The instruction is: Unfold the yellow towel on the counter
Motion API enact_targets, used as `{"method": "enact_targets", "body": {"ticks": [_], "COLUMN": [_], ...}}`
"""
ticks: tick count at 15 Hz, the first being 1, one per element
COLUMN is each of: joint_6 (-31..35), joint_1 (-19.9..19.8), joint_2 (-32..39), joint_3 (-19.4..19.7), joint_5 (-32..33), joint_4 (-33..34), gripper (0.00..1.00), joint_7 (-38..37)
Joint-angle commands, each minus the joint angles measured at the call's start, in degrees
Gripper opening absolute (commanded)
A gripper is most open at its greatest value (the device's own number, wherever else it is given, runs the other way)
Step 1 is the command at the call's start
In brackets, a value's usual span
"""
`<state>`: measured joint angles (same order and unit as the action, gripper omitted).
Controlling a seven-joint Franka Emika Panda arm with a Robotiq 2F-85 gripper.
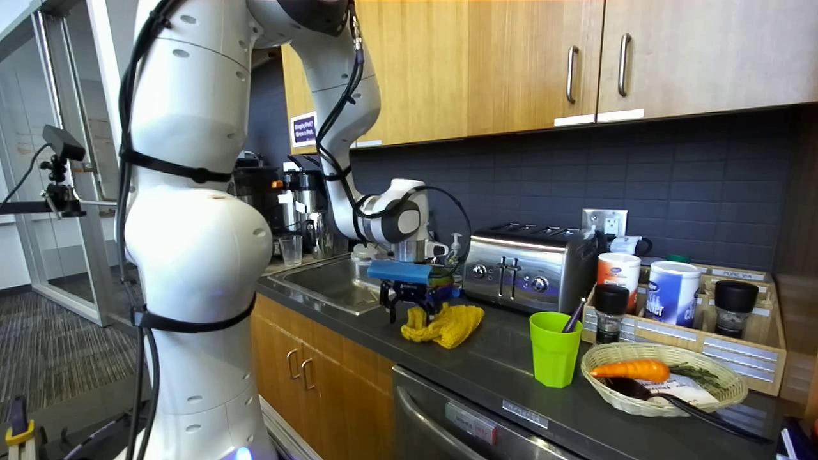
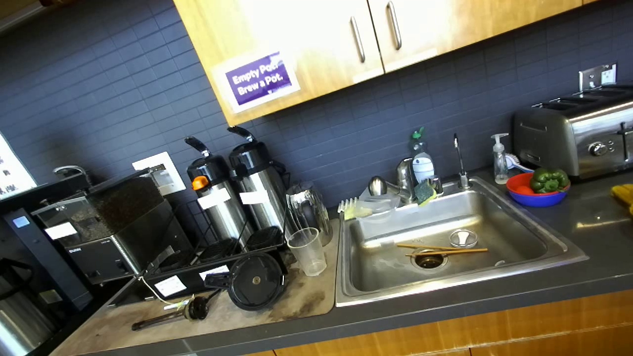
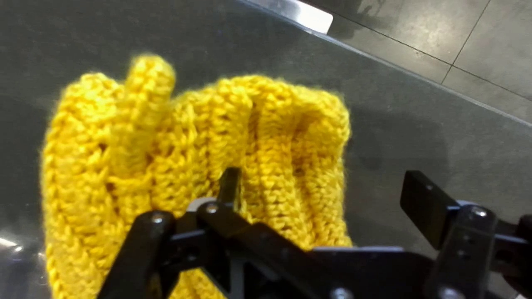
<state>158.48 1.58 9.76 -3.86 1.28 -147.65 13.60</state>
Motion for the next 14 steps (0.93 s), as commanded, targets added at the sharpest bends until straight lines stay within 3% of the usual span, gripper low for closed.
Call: {"method": "enact_targets", "body": {"ticks": [1, 10, 14], "joint_6": [-0.4, -0.3, -0.2], "joint_1": [-0.4, -0.5, -0.8], "joint_2": [0.9, 0.3, -0.5], "joint_3": [0.3, 1.2, 0.4], "joint_5": [0.6, 1.0, -0.8], "joint_4": [0.9, 2.6, 3.6], "gripper": [0.72, 0.03, 0.02], "joint_7": [-0.6, -2.4, -1.9]}}
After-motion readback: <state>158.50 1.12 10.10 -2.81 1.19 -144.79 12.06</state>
